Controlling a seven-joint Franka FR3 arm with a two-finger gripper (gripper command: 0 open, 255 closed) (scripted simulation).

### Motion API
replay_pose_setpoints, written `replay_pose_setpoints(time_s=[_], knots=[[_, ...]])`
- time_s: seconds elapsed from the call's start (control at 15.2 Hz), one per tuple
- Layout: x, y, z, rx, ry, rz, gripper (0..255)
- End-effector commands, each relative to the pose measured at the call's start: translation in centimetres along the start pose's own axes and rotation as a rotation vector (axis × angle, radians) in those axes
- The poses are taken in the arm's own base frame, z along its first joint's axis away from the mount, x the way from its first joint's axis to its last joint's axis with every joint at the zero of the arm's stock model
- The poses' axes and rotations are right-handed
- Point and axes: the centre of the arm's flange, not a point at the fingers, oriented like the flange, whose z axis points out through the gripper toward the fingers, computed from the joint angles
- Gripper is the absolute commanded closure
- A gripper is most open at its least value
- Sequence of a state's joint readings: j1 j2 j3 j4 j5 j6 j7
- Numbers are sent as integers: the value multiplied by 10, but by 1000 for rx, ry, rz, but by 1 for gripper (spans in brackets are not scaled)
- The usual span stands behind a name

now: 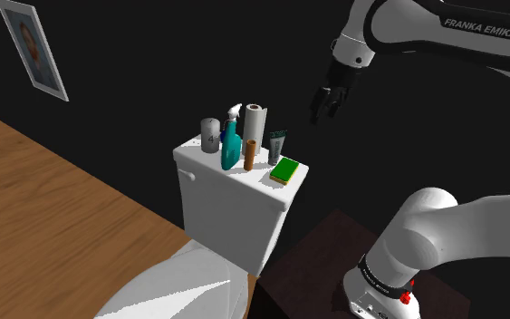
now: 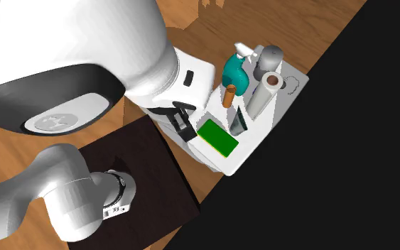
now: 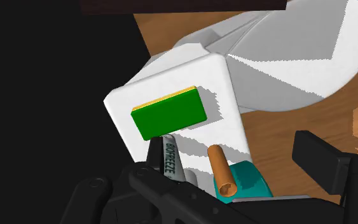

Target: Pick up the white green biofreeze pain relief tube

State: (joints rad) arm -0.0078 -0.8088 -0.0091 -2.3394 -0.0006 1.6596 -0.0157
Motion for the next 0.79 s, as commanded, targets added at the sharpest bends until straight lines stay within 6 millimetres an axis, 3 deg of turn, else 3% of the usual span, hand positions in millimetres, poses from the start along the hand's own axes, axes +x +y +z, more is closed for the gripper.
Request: replay_pose_setpoints(time_s=[0.0, 0.4, 0.73], knots=[[0, 0, 0, 0, 0, 0, 0], [59, 27, 48, 9, -16, -358, 0], [113, 33, 89, 17, -29, -657, 0]])
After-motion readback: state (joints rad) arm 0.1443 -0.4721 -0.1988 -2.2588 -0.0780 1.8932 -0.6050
